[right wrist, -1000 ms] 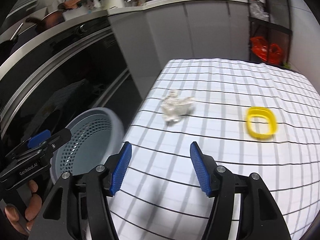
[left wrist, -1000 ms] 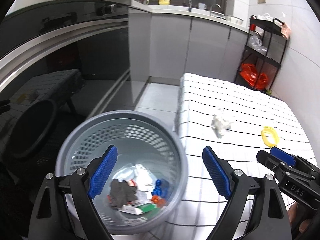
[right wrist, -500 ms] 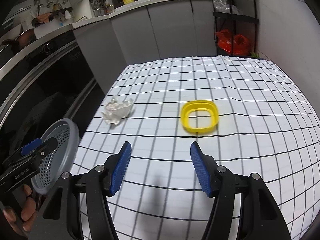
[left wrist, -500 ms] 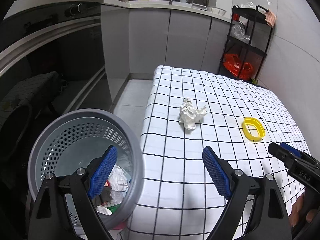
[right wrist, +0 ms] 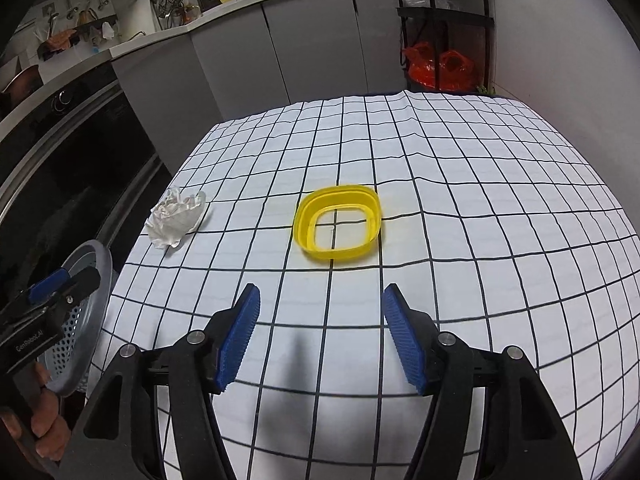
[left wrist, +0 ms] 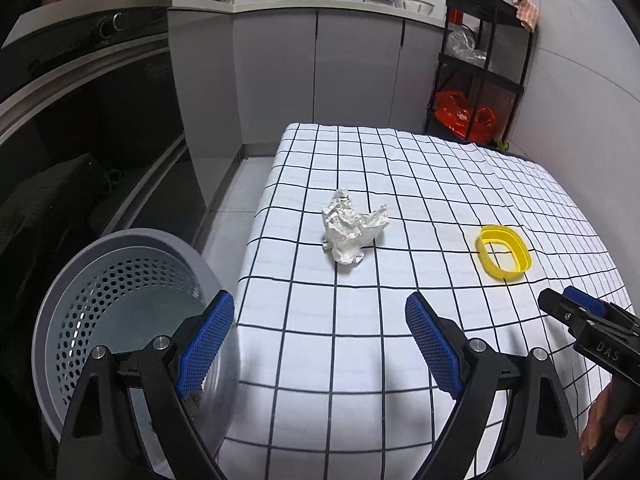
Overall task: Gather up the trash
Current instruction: 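Grasp the yellow plastic lid with the right tool while the left tool grasps the crumpled white paper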
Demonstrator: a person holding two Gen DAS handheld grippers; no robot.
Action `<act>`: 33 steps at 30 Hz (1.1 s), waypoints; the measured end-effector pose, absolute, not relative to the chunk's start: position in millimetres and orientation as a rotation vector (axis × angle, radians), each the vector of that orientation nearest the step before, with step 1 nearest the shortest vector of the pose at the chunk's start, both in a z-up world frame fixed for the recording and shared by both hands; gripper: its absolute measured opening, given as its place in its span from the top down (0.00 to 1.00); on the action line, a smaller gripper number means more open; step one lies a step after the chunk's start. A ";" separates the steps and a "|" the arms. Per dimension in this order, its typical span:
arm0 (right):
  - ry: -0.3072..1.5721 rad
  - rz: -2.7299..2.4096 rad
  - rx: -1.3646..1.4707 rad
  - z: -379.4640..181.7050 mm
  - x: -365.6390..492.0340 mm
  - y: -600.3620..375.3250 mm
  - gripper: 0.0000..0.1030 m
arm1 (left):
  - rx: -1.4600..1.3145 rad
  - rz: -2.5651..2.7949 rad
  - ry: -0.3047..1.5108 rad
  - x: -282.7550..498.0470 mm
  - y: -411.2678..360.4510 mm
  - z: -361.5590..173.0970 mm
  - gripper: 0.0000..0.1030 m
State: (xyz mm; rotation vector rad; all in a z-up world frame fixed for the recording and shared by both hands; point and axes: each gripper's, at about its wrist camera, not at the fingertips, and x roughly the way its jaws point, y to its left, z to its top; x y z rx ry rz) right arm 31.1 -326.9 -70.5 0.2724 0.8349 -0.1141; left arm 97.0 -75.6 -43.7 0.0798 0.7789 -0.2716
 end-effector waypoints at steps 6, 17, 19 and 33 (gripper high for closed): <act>0.861 -0.114 0.260 -82.4 50.3 -330.5 0.39 | 0.102 -0.249 0.805 120.5 -86.8 -56.2 0.16; 0.882 -0.139 0.314 -95.2 82.5 -343.3 0.30 | 0.131 -0.242 0.842 155.6 -101.9 -75.2 0.16; 0.894 -0.140 0.313 -98.4 88.1 -343.4 0.30 | 0.142 -0.239 0.841 161.2 -103.2 -76.7 0.16; 0.916 -0.176 0.304 -106.1 111.1 -338.8 0.27 | 0.128 -0.263 0.873 187.7 -112.4 -87.1 0.16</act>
